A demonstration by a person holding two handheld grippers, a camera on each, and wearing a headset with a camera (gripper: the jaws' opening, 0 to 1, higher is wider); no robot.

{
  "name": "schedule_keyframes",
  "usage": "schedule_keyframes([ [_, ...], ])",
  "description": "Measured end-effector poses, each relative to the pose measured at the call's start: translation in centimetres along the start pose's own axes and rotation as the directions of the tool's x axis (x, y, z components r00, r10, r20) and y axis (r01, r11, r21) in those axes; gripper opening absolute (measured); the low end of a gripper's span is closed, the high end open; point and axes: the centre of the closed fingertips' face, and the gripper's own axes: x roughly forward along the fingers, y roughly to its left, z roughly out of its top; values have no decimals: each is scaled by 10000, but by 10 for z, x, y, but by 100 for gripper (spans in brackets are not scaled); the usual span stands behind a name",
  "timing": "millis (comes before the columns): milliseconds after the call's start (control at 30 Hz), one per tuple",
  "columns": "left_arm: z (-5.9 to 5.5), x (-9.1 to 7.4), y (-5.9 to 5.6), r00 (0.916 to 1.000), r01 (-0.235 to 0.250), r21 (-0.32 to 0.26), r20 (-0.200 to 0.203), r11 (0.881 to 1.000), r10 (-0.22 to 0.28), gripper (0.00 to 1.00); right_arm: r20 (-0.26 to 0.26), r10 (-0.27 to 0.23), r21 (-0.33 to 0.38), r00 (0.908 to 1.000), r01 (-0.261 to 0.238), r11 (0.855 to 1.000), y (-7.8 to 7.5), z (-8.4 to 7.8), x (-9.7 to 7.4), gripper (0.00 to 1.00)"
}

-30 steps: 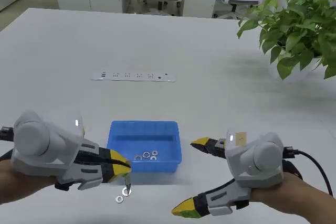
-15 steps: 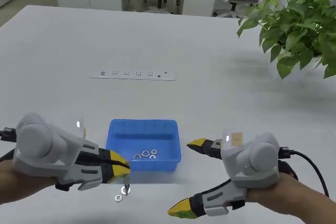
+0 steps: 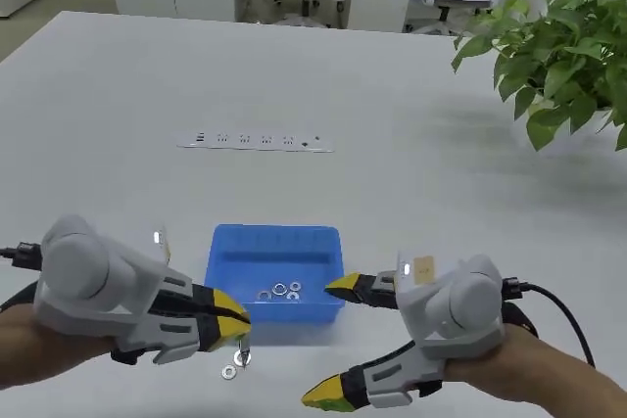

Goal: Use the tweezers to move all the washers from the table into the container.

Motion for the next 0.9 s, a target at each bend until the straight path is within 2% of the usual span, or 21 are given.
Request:
schedule_keyframes([
  [233, -2, -1, 1, 9999, -64, 42, -111, 10000, 64, 7, -173, 384, -847, 9991, -397, 9956, 2, 4, 13, 55],
  [500, -3, -1, 5, 9995, -245, -43, -211, 9997, 244, 7, -425, 835, -1357, 9956, -885, 9868, 8, 7, 30, 46],
  [600, -4, -2, 5, 9994, -221, -2, -274, 9998, 221, 7, -468, 1077, -1679, 9931, -1141, 9792, 11, 10, 37, 44],
  [900, -5, -4, 3, 9991, -66, 155, -418, 9999, 72, 7, -483, 1594, -1958, 9860, -1658, 9665, 12, 18, 53, 28],
])
